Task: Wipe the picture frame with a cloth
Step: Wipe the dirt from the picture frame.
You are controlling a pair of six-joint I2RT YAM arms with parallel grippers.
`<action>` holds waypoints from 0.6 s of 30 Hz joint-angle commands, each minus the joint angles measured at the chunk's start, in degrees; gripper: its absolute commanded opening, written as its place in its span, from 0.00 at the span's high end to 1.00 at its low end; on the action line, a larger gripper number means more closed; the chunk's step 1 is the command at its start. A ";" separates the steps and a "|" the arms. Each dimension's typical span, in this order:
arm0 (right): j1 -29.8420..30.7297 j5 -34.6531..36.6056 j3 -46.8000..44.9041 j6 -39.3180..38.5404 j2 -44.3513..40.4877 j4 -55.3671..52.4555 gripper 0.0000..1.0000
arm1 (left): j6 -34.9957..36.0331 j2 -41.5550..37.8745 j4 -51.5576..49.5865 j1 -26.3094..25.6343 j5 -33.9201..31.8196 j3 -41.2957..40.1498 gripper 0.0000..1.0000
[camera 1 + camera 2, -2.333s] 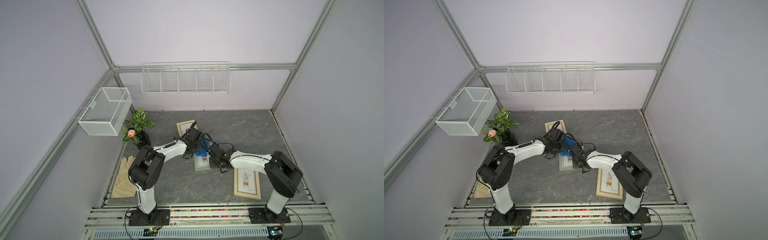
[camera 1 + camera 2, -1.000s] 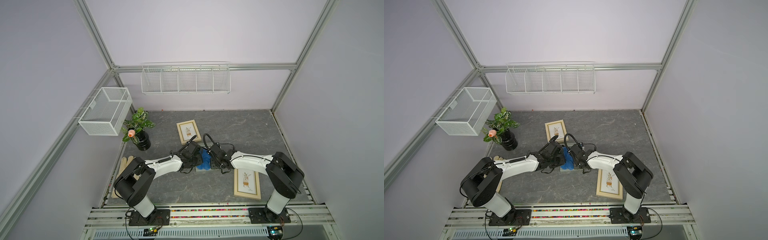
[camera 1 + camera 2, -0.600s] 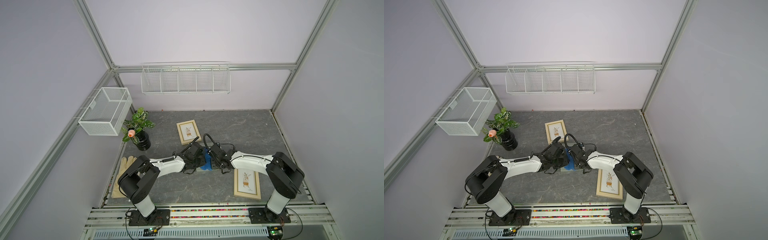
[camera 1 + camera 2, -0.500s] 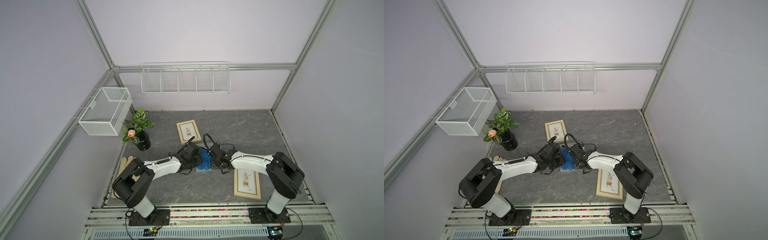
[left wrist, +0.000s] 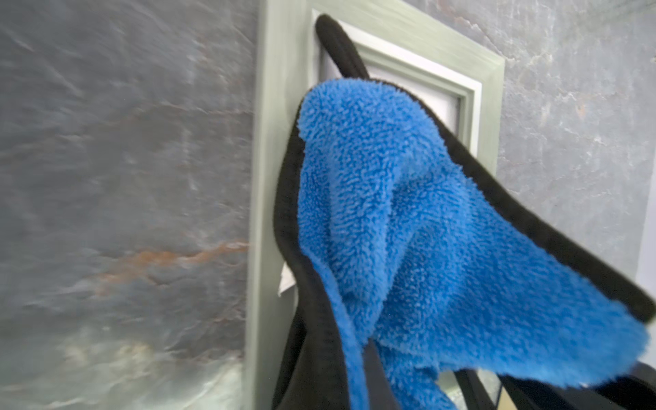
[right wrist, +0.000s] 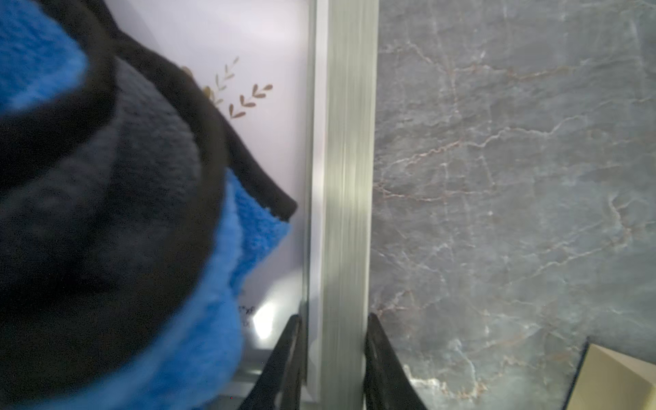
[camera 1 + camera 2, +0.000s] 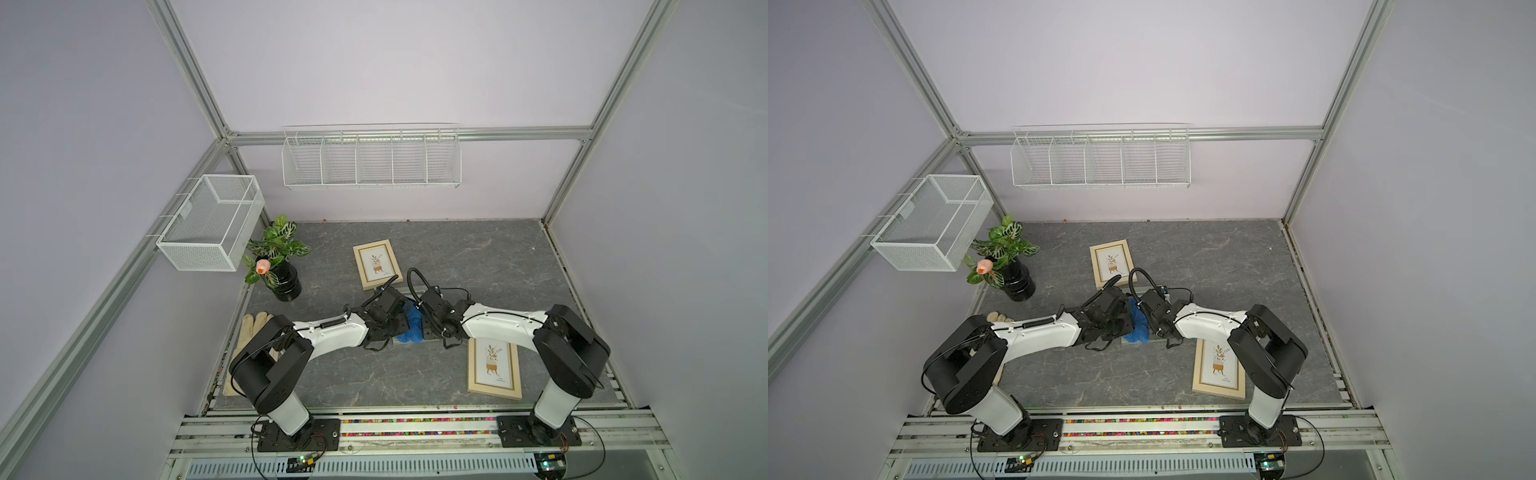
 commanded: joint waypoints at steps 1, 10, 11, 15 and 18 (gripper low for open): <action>-0.52 3.11 -2.30 0.11 -0.12 -5.32 0.83 | 4.03 -1.72 -7.75 2.85 -6.55 0.46 1.00; -0.42 3.02 -2.34 -0.26 -0.55 -5.45 0.83 | 12.84 7.75 -7.99 8.86 -7.71 13.74 1.00; -0.39 3.11 -2.37 -0.24 -0.57 -5.53 0.83 | 13.15 9.55 -8.40 9.13 -7.55 15.39 1.00; -0.43 3.20 -2.32 -0.24 -0.65 -5.63 0.83 | 13.57 12.81 -5.98 9.48 -2.68 16.54 1.00; -0.42 3.28 -2.62 -0.07 -0.65 -5.49 0.83 | 12.48 10.28 -4.70 8.62 -0.36 12.73 1.00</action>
